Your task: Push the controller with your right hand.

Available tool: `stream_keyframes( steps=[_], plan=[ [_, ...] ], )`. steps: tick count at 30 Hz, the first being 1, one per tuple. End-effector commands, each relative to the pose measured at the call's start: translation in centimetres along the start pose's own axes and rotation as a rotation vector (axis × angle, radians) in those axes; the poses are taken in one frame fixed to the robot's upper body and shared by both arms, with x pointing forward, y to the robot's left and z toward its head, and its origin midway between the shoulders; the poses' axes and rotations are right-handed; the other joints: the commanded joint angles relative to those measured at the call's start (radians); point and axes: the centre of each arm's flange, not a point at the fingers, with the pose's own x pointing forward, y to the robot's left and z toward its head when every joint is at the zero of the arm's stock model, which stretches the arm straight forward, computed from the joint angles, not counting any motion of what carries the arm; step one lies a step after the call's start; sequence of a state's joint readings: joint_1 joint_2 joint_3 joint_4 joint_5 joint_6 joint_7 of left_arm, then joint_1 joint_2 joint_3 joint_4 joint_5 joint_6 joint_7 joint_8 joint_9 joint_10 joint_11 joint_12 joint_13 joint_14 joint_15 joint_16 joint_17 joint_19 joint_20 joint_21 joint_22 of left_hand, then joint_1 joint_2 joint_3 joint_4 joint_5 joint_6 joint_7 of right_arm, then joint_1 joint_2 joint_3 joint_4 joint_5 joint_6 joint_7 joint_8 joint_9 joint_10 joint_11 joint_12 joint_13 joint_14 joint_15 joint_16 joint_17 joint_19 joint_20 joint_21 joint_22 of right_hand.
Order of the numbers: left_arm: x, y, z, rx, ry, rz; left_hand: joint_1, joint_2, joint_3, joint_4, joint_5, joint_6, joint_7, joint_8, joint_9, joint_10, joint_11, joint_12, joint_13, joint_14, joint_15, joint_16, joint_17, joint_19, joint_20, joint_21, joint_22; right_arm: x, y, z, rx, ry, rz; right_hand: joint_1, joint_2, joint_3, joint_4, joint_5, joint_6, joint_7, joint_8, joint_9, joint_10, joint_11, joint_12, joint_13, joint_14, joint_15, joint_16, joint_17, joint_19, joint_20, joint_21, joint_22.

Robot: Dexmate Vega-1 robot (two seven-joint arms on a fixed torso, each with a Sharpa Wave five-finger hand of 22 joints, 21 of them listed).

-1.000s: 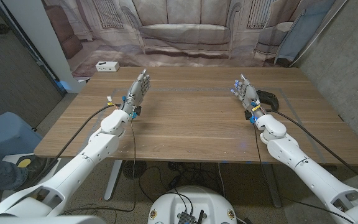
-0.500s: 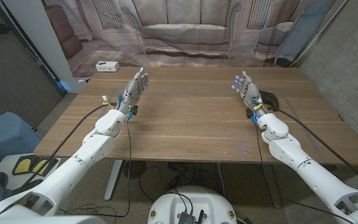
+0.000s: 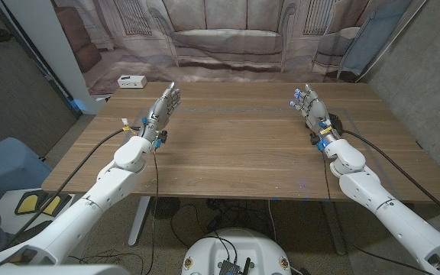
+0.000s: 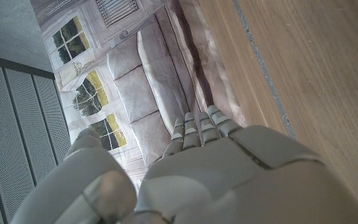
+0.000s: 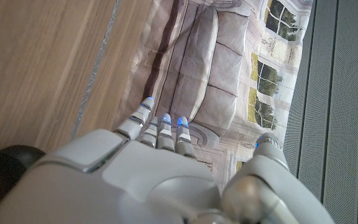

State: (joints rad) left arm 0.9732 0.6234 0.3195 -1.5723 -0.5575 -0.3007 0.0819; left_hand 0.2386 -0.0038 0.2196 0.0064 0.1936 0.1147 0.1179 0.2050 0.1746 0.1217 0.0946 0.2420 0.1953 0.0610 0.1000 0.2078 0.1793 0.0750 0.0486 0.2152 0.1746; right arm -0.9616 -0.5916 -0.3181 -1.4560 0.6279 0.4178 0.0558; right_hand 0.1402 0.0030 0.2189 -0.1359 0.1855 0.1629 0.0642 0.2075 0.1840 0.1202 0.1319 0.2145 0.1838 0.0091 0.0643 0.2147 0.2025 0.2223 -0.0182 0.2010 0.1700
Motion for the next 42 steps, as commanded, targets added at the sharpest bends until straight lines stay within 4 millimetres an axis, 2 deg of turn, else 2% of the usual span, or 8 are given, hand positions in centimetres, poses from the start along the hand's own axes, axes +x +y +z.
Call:
stream_keyframes(
  steps=[1,9,20,24,30,33,38,42],
  plan=[
    [-0.9,-0.6,0.7,-0.015,-0.036,-0.019,0.008,0.000,0.001,-0.008,0.001,0.009,0.000,0.007,0.004,0.013,0.001,0.004,0.002,0.008,0.000,0.002,0.002,0.008,0.003,0.001,0.004,-1.3,0.0,2.4,-0.049,-0.040,-0.021,0.002,0.003,0.005,0.003,0.002,0.014,0.002,0.006,0.003,0.021,0.005,0.008,0.004,0.019,0.001,0.008,0.006,0.019,-0.001,0.005,0.002],
    [-2.1,-0.6,1.6,-0.002,-0.052,0.001,0.009,0.001,0.002,-0.010,0.001,0.014,-0.003,0.006,0.004,0.018,0.002,0.004,0.002,0.011,-0.001,0.000,0.002,0.009,0.004,0.000,0.004,-1.9,-0.6,3.8,-0.096,-0.048,-0.032,0.003,0.005,0.004,0.003,0.002,0.023,-0.002,0.005,0.004,0.048,0.000,0.013,0.005,0.050,0.005,0.019,0.008,0.042,0.002,0.010,0.002],
    [-2.8,-0.3,1.7,0.012,-0.038,0.022,0.011,0.003,0.002,-0.013,0.001,0.024,-0.010,0.006,0.005,0.022,-0.004,0.004,0.002,0.018,-0.003,-0.001,0.002,0.010,0.006,-0.002,0.004,-3.3,-1.3,4.3,-0.151,-0.026,-0.066,0.003,0.008,0.003,0.003,0.001,0.049,-0.017,0.010,0.004,0.071,0.007,0.017,0.006,0.060,0.016,0.021,0.012,0.033,0.014,0.003,0.003],
    [-2.8,-0.3,1.7,0.016,-0.034,0.020,0.011,0.004,0.002,-0.014,0.000,0.026,-0.010,0.006,0.005,0.023,-0.004,0.003,0.002,0.020,-0.003,-0.001,0.002,0.010,0.006,-0.002,0.004,-3.7,-1.3,4.5,-0.166,-0.025,-0.081,0.005,0.008,0.003,0.002,0.001,0.070,-0.020,0.014,0.004,0.073,0.007,0.013,0.007,0.031,0.015,0.007,0.012,0.008,0.015,-0.008,0.003],
    [-2.7,-0.4,1.6,0.020,-0.028,0.016,0.012,0.005,0.003,-0.015,0.000,0.029,-0.012,0.005,0.005,0.023,-0.004,0.002,0.002,0.020,-0.003,-0.003,0.002,0.009,0.008,-0.004,0.004,-4.5,-1.7,4.8,-0.200,-0.018,-0.109,0.005,0.008,0.001,0.002,0.000,0.089,-0.032,0.012,0.004,0.041,0.006,-0.005,0.009,-0.014,0.019,-0.012,0.012,-0.057,0.024,-0.024,0.004],
    [-2.7,-0.5,1.6,0.024,-0.026,0.012,0.012,0.005,0.003,-0.016,0.000,0.030,-0.011,0.004,0.005,0.024,-0.004,0.002,0.002,0.021,-0.003,-0.003,0.002,0.009,0.009,-0.004,0.004,-4.9,-1.9,4.9,-0.207,-0.012,-0.122,0.003,0.008,-0.001,0.003,0.000,0.103,-0.048,0.011,0.004,0.028,-0.015,-0.011,0.010,-0.021,0.013,-0.012,0.012,-0.106,0.065,-0.029,0.004],
    [-2.7,-0.3,1.7,0.025,-0.042,0.013,0.013,0.007,0.004,-0.017,0.000,0.030,-0.015,0.003,0.005,0.025,-0.005,0.001,0.002,0.022,-0.005,-0.005,0.002,0.008,0.011,-0.006,0.004,-5.7,-2.5,5.1,-0.229,-0.011,-0.145,0.001,0.007,-0.004,0.004,0.000,0.139,-0.059,0.018,0.004,0.025,-0.038,-0.012,0.010,-0.028,0.011,-0.013,0.012,-0.144,0.087,-0.029,0.005],
    [-2.8,-0.2,2.1,0.036,-0.050,0.019,0.014,0.007,0.004,-0.018,0.000,0.031,-0.015,0.002,0.005,0.024,-0.010,0.000,0.002,0.021,-0.007,-0.006,0.002,0.008,0.012,-0.006,0.004,-6.2,-2.7,5.4,-0.261,-0.006,-0.164,0.000,0.007,-0.004,0.004,0.000,0.148,-0.067,0.015,0.004,0.010,-0.053,-0.018,0.011,-0.055,0.031,-0.020,0.012,-0.178,0.106,-0.030,0.006]
  ],
)
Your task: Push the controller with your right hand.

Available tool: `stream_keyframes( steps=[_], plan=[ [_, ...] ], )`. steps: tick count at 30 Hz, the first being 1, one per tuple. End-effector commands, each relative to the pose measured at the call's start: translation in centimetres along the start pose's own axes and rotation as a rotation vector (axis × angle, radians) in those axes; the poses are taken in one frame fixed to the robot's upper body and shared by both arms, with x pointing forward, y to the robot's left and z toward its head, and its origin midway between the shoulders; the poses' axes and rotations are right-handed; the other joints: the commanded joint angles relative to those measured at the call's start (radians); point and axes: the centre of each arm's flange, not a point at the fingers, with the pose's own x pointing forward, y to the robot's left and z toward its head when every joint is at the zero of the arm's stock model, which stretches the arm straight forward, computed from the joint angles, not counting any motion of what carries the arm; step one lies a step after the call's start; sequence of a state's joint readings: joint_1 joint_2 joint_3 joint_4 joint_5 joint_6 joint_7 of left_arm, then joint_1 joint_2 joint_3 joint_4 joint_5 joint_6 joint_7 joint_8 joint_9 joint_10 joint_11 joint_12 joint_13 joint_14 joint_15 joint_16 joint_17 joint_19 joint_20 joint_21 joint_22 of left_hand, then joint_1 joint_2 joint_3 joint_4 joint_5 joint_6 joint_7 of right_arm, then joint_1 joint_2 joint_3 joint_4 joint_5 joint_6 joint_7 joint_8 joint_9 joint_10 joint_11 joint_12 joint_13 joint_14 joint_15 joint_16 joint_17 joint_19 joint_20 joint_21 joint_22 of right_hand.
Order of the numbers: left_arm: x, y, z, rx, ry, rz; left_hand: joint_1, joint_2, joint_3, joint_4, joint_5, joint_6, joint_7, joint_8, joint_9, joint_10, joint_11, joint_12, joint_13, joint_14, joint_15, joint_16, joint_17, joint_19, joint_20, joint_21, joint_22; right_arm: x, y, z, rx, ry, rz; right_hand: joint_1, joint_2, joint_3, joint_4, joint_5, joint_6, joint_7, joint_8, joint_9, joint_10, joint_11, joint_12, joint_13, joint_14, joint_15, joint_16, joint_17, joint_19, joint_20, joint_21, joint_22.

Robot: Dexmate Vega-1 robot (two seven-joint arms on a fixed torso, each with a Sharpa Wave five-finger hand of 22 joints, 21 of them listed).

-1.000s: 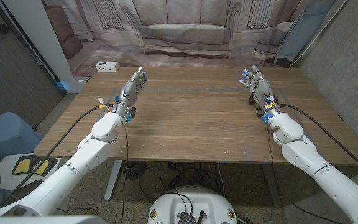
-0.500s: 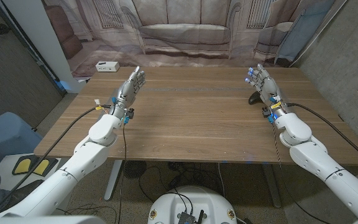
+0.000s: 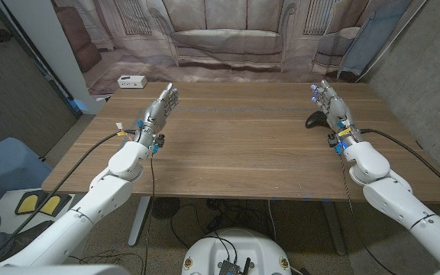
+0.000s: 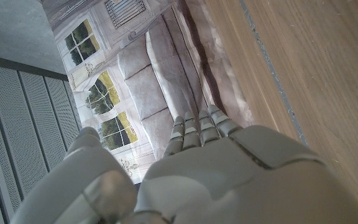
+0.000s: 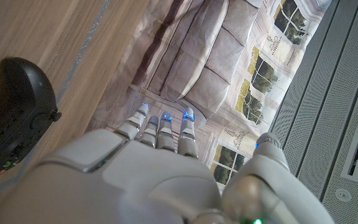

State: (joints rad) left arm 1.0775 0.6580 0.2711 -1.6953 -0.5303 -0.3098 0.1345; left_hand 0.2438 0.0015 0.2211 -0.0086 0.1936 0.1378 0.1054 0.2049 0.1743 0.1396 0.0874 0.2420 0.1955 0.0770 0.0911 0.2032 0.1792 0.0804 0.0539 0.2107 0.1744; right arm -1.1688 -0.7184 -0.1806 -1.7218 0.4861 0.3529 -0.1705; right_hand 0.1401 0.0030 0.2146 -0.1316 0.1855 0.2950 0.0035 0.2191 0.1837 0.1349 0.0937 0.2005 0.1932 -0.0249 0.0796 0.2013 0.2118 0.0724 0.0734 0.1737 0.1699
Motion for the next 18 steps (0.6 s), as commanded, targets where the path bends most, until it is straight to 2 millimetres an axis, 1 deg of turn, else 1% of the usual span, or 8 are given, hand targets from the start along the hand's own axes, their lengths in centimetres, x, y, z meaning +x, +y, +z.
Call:
stream_keyframes(
  steps=[1,2,3,5,6,8,13,18],
  plan=[
    [-0.2,0.3,0.5,0.016,-0.016,0.006,0.009,0.002,0.002,-0.003,0.000,0.008,-0.002,0.002,0.005,0.005,-0.002,0.000,0.002,0.005,0.002,-0.002,0.002,0.002,0.007,-0.002,0.005,-1.6,-1.2,0.6,-0.076,0.012,-0.052,0.001,0.007,0.000,-0.001,0.000,0.016,-0.006,0.002,0.005,-0.010,-0.016,-0.006,0.002,-0.027,0.021,-0.008,0.002,-0.036,0.020,-0.003,0.006],
    [-0.2,0.4,0.5,0.016,-0.016,0.009,0.009,0.002,0.002,-0.004,0.000,0.008,-0.003,0.002,0.005,0.005,-0.002,-0.001,0.002,0.005,0.002,-0.002,0.002,0.002,0.006,-0.002,0.005,-1.8,-1.3,0.6,-0.085,0.013,-0.056,0.001,0.008,0.000,-0.001,0.000,0.015,-0.007,0.000,0.005,-0.016,-0.017,-0.007,0.002,-0.038,0.024,-0.010,0.002,-0.044,0.023,-0.002,0.006],
    [-0.2,0.4,0.5,0.013,-0.015,0.010,0.009,0.002,0.002,-0.004,0.000,0.009,-0.003,0.002,0.005,0.005,-0.002,-0.001,0.002,0.005,0.001,-0.002,0.002,0.002,0.006,-0.002,0.005,-1.9,-1.4,0.7,-0.090,0.016,-0.062,0.000,0.007,-0.001,-0.001,0.000,0.012,-0.010,-0.005,0.005,-0.031,-0.018,-0.011,0.002,-0.057,0.033,-0.013,0.002,-0.072,0.032,-0.003,0.006],
    [-0.2,0.3,0.4,0.007,-0.014,0.011,0.009,0.003,0.003,-0.004,-0.001,0.009,-0.003,0.001,0.005,0.005,-0.003,-0.001,0.002,0.004,0.001,-0.003,0.002,0.001,0.006,-0.003,0.005,-2.0,-1.6,0.8,-0.108,0.019,-0.069,0.000,0.006,-0.002,-0.001,0.000,0.012,-0.012,-0.008,0.005,-0.045,-0.019,-0.013,0.003,-0.075,0.040,-0.015,0.001,-0.108,0.051,-0.006,0.007],
    [-0.2,0.3,0.4,0.006,-0.014,0.010,0.009,0.003,0.003,-0.004,-0.001,0.009,-0.004,0.001,0.005,0.005,-0.002,-0.001,0.002,0.004,0.001,-0.003,0.002,0.001,0.006,-0.003,0.005,-2.1,-1.7,0.9,-0.119,0.020,-0.073,0.000,0.006,-0.002,-0.001,0.000,0.011,-0.012,-0.009,0.005,-0.047,-0.019,-0.013,0.003,-0.081,0.042,-0.017,0.001,-0.114,0.054,-0.006,0.007],
    [-0.2,0.1,0.4,0.005,-0.013,0.004,0.009,0.003,0.003,-0.005,-0.001,0.008,-0.005,0.000,0.005,0.004,-0.005,-0.002,0.002,0.004,0.000,-0.003,0.002,0.001,0.007,-0.003,0.005,-2.3,-1.9,1.0,-0.133,0.023,-0.084,-0.001,0.004,-0.002,-0.002,0.001,0.014,-0.017,-0.011,0.006,-0.064,-0.019,-0.016,0.003,-0.106,0.042,-0.018,0.001,-0.152,0.075,-0.007,0.007],
    [0.1,-0.3,0.3,0.003,-0.013,-0.009,0.010,0.003,0.003,-0.006,-0.001,0.008,-0.005,-0.001,0.005,0.006,-0.006,-0.002,0.002,0.005,0.000,-0.004,0.002,-0.001,0.007,-0.004,0.005,-2.6,-2.3,1.3,-0.199,0.043,-0.101,-0.004,0.005,-0.004,0.000,0.001,0.016,-0.031,-0.017,0.006,-0.119,-0.030,-0.022,0.003,-0.169,0.030,-0.020,0.000,-0.237,0.075,-0.004,0.009],
    [0.3,-0.5,0.4,0.008,-0.019,-0.015,0.010,0.004,0.003,-0.007,-0.001,0.009,-0.005,-0.001,0.006,0.005,-0.005,-0.003,0.002,0.005,0.000,-0.005,0.002,-0.002,0.008,-0.005,0.005,-2.6,-2.7,1.7,-0.281,0.068,-0.109,-0.008,0.005,-0.005,0.001,0.001,0.017,-0.042,-0.020,0.006,-0.170,-0.034,-0.026,0.003,-0.212,0.021,-0.020,0.000,-0.290,0.077,-0.001,0.010]
  ],
)
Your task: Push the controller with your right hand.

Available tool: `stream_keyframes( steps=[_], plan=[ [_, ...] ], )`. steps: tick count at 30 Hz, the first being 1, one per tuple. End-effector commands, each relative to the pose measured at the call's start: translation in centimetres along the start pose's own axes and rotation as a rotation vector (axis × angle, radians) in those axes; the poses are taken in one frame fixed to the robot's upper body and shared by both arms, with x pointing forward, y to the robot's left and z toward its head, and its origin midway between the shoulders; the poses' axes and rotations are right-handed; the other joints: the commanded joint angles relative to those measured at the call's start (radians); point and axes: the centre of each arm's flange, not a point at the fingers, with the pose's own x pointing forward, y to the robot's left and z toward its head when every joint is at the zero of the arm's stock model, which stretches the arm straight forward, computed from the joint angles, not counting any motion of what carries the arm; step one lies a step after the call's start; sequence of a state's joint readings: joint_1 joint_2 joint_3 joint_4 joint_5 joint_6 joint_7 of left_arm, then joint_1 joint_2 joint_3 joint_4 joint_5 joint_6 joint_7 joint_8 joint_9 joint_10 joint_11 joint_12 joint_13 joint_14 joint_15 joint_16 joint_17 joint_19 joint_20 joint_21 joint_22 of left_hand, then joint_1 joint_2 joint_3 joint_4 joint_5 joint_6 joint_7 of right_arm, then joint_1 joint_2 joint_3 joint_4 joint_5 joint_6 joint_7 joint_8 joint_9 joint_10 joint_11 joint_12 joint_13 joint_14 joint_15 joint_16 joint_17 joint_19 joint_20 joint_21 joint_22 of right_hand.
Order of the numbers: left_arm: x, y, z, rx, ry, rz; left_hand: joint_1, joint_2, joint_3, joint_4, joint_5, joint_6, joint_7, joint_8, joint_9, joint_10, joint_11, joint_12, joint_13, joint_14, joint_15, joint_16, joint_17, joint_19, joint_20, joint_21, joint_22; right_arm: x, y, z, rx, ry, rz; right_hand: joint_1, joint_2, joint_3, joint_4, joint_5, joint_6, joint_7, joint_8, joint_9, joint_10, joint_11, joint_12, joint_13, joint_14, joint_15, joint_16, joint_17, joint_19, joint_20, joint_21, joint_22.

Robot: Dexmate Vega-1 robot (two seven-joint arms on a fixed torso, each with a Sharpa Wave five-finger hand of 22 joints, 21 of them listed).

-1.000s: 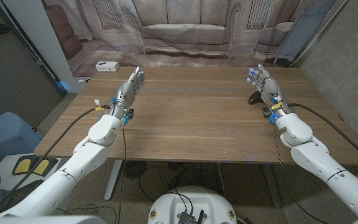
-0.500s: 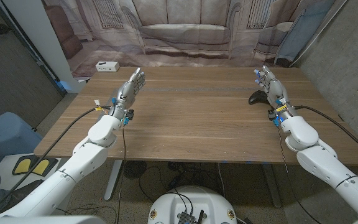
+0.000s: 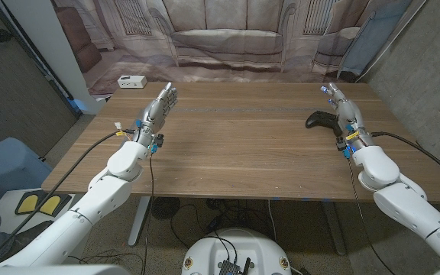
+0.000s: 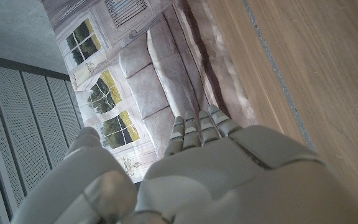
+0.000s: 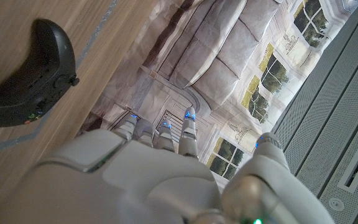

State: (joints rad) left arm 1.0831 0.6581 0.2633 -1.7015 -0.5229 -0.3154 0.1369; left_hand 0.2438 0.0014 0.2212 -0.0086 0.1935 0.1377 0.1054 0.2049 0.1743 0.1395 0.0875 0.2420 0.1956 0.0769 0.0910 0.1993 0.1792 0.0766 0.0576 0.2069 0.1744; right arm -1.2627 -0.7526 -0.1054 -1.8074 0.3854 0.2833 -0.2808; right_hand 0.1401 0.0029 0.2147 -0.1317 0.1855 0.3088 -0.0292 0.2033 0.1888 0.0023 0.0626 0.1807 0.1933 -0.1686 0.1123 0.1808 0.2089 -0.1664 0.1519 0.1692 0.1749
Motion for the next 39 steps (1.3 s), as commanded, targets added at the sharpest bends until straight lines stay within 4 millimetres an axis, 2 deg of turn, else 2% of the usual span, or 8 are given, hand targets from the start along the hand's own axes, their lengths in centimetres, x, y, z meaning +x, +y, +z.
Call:
stream_keyframes(
  steps=[1,10,20,29,31,34,39],
  plan=[
    [0.4,-0.6,0.1,0.002,-0.010,-0.018,0.010,0.004,0.003,-0.007,-0.001,0.010,-0.005,-0.002,0.006,0.005,-0.005,-0.003,0.002,0.005,0.001,-0.001,0.002,0.002,0.004,-0.002,0.005,-0.5,-1.3,0.7,-0.166,0.039,-0.041,-0.009,0.005,-0.006,0.002,0.002,0.005,-0.012,-0.004,0.001,-0.049,-0.007,-0.007,0.003,-0.076,-0.013,0.001,0.002,-0.056,-0.003,0.005,0.005],
    [0.4,-1.0,0.4,0.006,-0.013,-0.022,0.010,0.004,0.003,-0.009,-0.002,0.010,-0.004,-0.003,0.006,0.006,-0.004,-0.004,0.002,0.005,0.001,-0.003,0.002,0.001,0.004,-0.003,0.005,-0.2,-1.7,1.1,-0.292,0.061,-0.071,-0.022,0.004,-0.011,0.006,0.002,-0.011,-0.028,-0.013,0.000,-0.142,-0.021,-0.010,0.002,-0.147,-0.024,0.000,0.003,-0.118,-0.014,0.008,0.006],
    [0.3,-1.2,0.8,0.016,-0.017,-0.030,0.010,0.006,0.003,-0.011,-0.002,0.014,-0.003,-0.004,0.006,0.006,-0.004,-0.006,0.002,0.005,0.001,-0.004,0.002,-0.003,0.004,-0.005,0.005,0.3,-2.1,1.2,-0.395,0.106,-0.085,-0.032,0.002,-0.016,0.010,0.002,-0.021,-0.033,-0.016,0.000,-0.171,-0.019,-0.007,0.002,-0.168,-0.025,0.002,0.005,-0.134,-0.005,0.012,0.006],
    [0.0,-1.2,1.0,0.018,-0.019,-0.024,0.010,0.006,0.003,-0.013,-0.003,0.015,-0.003,-0.005,0.006,0.006,-0.003,-0.007,0.002,0.004,0.001,-0.005,0.002,-0.005,0.004,-0.006,0.005,0.5,-2.4,1.6,-0.484,0.121,-0.120,-0.040,0.000,-0.019,0.013,0.001,-0.049,-0.023,-0.024,0.000,-0.179,-0.015,-0.001,0.002,-0.170,-0.029,0.008,0.006,-0.136,-0.006,0.016,0.007],
    [-0.1,-1.2,1.0,0.017,-0.019,-0.024,0.010,0.006,0.003,-0.013,-0.003,0.016,-0.003,-0.005,0.006,0.007,-0.003,-0.007,0.002,0.004,0.001,-0.006,0.002,-0.006,0.004,-0.007,0.005,0.6,-2.4,1.6,-0.501,0.127,-0.125,-0.043,-0.001,-0.021,0.014,0.002,-0.052,-0.023,-0.022,0.000,-0.183,-0.016,0.002,0.002,-0.174,-0.031,0.009,0.006,-0.170,-0.016,0.007,0.007],
    [-0.1,-1.2,1.0,0.015,-0.020,-0.027,0.010,0.007,0.003,-0.014,-0.003,0.015,-0.003,-0.006,0.006,0.007,-0.002,-0.008,0.002,0.004,0.001,-0.006,0.002,-0.008,0.004,-0.007,0.005,0.8,-2.4,1.5,-0.524,0.135,-0.127,-0.048,-0.003,-0.023,0.015,0.002,-0.056,-0.031,-0.021,0.000,-0.191,-0.018,0.004,0.002,-0.182,-0.034,0.010,0.006,-0.198,-0.035,0.004,0.007],
    [-0.3,-1.4,0.9,0.012,-0.021,-0.034,0.010,0.007,0.003,-0.015,-0.003,0.016,-0.003,-0.006,0.006,0.008,-0.005,-0.008,0.002,0.004,0.001,-0.006,0.002,-0.009,0.004,-0.008,0.005,1.1,-2.3,1.8,-0.593,0.147,-0.123,-0.052,-0.004,-0.025,0.016,0.002,-0.060,-0.037,-0.020,0.000,-0.195,-0.021,0.005,0.002,-0.188,-0.041,0.011,0.007,-0.211,-0.049,0.006,0.007]
  ],
)
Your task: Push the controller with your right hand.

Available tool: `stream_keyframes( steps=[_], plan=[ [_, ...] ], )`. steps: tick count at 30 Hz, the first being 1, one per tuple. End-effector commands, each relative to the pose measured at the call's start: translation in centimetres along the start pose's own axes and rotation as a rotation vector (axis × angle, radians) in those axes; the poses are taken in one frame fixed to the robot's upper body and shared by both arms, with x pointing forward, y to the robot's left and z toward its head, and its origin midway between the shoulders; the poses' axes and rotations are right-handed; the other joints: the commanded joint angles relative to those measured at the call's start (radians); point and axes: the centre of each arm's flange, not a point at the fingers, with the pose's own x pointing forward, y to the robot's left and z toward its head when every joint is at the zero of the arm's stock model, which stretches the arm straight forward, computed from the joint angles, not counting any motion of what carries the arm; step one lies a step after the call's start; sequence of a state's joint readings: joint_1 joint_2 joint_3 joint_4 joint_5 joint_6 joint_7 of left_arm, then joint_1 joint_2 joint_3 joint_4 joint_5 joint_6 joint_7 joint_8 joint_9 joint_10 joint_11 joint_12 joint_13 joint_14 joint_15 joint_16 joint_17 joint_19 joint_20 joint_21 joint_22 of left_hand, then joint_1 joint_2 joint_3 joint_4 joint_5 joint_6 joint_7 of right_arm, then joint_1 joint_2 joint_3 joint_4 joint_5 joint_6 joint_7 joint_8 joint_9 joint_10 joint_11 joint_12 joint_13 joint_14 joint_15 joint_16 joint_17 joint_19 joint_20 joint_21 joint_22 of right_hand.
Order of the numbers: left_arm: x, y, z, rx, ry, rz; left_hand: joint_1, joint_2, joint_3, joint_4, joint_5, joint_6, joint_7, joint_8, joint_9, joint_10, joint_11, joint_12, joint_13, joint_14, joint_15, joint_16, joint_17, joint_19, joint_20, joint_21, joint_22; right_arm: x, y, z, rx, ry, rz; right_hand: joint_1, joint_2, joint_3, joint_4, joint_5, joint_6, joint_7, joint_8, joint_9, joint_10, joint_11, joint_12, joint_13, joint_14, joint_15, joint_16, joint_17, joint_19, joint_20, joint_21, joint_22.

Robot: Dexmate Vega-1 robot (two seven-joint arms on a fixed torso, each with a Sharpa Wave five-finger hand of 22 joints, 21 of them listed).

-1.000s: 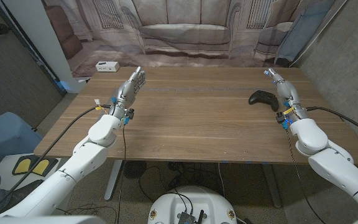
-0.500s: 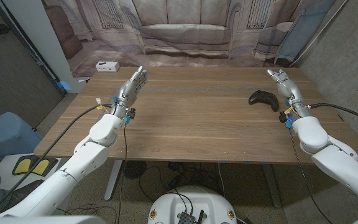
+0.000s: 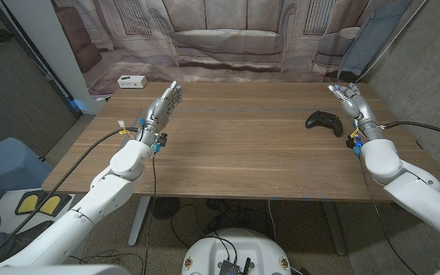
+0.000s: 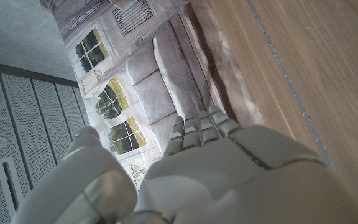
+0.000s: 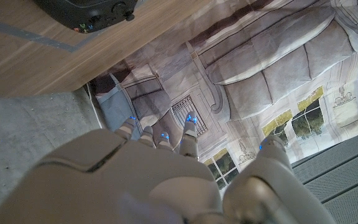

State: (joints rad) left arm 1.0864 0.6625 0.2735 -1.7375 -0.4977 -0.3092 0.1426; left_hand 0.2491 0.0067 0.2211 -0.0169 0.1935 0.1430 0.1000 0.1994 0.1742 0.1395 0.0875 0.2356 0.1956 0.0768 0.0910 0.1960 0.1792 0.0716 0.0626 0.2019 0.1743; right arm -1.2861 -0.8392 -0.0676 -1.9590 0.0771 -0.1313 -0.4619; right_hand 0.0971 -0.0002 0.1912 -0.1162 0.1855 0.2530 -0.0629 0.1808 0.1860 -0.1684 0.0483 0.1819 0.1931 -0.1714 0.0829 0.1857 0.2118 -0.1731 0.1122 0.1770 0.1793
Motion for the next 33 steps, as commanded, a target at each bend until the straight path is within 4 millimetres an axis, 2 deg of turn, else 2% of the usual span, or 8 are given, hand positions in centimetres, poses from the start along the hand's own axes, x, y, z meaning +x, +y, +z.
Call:
stream_keyframes(
  steps=[1,16,23,33],
  plan=[
    [-0.4,-0.2,0.0,-0.003,-0.003,-0.005,0.005,0.002,0.003,-0.006,-0.003,0.010,0.002,-0.001,0.006,0.008,-0.004,-0.002,0.002,0.003,0.001,-0.003,0.002,-0.004,0.000,-0.003,0.005,0.5,-0.2,0.6,-0.132,0.021,-0.009,-0.010,0.000,-0.002,0.001,0.002,-0.006,-0.005,0.002,0.003,-0.025,-0.007,0.005,0.002,-0.185,-0.012,0.006,0.004,-0.204,-0.011,-0.001,0.003],
    [-1.0,-0.2,-0.1,-0.010,0.000,-0.011,0.004,0.003,0.002,-0.009,-0.003,0.014,0.001,-0.002,0.006,0.008,-0.004,-0.004,0.002,0.004,0.000,-0.004,0.002,-0.004,-0.001,-0.003,0.005,1.6,-0.1,1.0,-0.283,0.065,0.075,-0.012,0.003,-0.002,0.002,0.004,0.018,-0.023,0.014,0.003,-0.013,-0.007,0.014,0.002,-0.178,-0.011,0.014,0.003,-0.193,-0.005,0.012,0.003],
    [-1.2,-0.3,-0.2,-0.012,0.001,-0.011,0.004,0.003,0.002,-0.009,-0.003,0.015,0.002,-0.002,0.006,0.009,-0.004,-0.004,0.003,0.005,-0.001,-0.004,0.002,-0.004,-0.001,-0.003,0.005,1.9,-0.1,1.1,-0.312,0.081,0.081,-0.012,0.006,-0.001,0.001,0.005,0.029,-0.027,0.018,0.003,-0.006,-0.008,0.018,0.002,-0.168,-0.007,0.019,0.002,-0.176,0.021,0.021,0.002],
    [-1.5,-0.5,-0.3,-0.016,0.002,-0.014,0.003,0.004,0.002,-0.011,-0.004,0.018,0.002,-0.002,0.006,0.009,-0.006,-0.005,0.003,0.006,0.000,-0.004,0.002,-0.005,0.000,-0.003,0.005,2.4,0.1,1.3,-0.363,0.078,0.087,-0.010,0.008,0.001,0.000,0.005,0.036,-0.027,0.020,0.003,0.002,-0.006,0.021,0.002,-0.161,-0.001,0.023,0.001,-0.163,0.042,0.026,0.002]
  ],
)
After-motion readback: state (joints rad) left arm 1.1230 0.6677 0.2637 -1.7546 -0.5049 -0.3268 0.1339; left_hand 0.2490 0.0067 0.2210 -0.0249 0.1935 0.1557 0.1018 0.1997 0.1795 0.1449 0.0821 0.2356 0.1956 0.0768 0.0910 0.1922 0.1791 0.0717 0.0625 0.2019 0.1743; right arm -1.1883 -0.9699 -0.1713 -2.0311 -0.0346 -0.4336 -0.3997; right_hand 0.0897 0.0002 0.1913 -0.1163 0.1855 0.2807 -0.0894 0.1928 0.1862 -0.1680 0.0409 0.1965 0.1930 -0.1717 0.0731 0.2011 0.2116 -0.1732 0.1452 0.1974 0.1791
